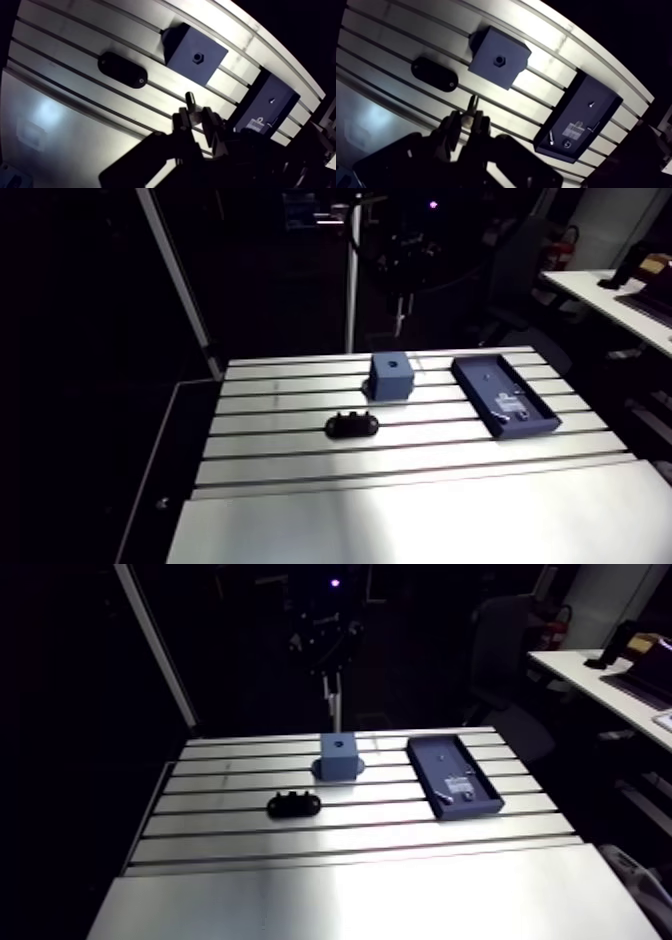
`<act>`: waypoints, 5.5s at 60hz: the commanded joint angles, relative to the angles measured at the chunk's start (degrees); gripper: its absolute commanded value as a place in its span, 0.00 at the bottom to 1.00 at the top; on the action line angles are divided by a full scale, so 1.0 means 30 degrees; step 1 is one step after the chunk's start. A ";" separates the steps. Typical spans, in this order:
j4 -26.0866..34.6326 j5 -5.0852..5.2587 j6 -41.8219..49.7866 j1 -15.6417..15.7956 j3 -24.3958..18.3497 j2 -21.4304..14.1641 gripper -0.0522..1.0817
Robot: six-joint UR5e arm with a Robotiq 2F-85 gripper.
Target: Pick up the M10 bolt and insert it into the hex recess until seated.
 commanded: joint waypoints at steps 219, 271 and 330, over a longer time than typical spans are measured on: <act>-0.0780 -0.0162 -0.2441 -0.0354 -0.0891 0.3624 0.79; -0.0780 -0.0162 -0.2413 -0.0354 -0.1008 0.3889 0.79; -0.0780 -0.0165 -0.2413 -0.0325 -0.1096 0.3918 0.79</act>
